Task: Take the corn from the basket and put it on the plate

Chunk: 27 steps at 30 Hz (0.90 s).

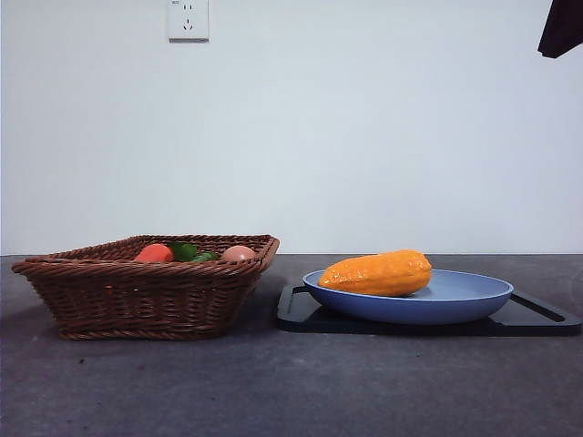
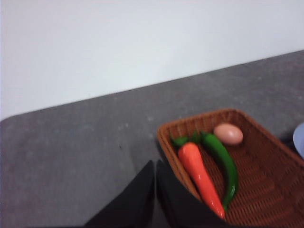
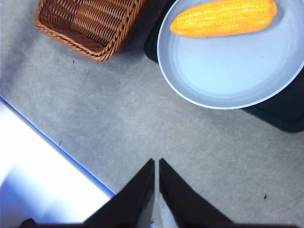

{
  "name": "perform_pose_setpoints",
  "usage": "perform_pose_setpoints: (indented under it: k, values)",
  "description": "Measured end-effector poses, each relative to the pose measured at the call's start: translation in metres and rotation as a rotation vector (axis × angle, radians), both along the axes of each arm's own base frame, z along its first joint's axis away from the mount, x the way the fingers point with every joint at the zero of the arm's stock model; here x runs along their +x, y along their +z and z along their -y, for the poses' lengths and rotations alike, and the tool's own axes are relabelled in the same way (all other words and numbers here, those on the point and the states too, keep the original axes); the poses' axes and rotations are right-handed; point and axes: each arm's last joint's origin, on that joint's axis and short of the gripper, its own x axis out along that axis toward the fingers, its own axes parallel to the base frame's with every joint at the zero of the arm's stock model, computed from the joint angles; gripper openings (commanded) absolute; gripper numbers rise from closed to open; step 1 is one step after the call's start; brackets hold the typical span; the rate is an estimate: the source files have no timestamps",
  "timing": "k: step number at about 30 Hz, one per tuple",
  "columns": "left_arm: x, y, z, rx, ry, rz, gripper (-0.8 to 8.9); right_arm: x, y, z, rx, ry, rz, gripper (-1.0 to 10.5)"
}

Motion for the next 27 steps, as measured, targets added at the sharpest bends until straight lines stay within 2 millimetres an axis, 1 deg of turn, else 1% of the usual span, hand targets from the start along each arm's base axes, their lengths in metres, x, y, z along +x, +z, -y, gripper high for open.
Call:
perform_pose_setpoints:
  k: [3,6,12,21,25,27]
  values:
    - [-0.011,-0.028,0.001,-0.015,0.022,0.000,0.08,0.000,0.000,0.000,0.000,0.000,0.000,0.0]
    - [-0.019,-0.051,0.001,-0.027,0.047,-0.004,0.08,0.000,0.000,0.000,0.000,0.000,0.000,0.0]
    - [-0.026,-0.083,0.001,-0.066,0.067,-0.023,0.08,0.000,0.000,0.000,0.000,0.000,0.000,0.0]
    - [-0.030,-0.117,0.000,-0.107,0.112,-0.053,0.08,0.000,0.000,0.000,0.000,0.000,0.000,0.0]
    - [-0.031,-0.126,0.000,-0.111,0.116,-0.055,0.08,0.000,0.000,0.000,0.000,0.000,0.000,0.0]
    - [-0.032,-0.125,0.000,-0.110,0.117,-0.043,0.08,0.000,0.000,0.000,0.000,0.000,0.000,0.0]
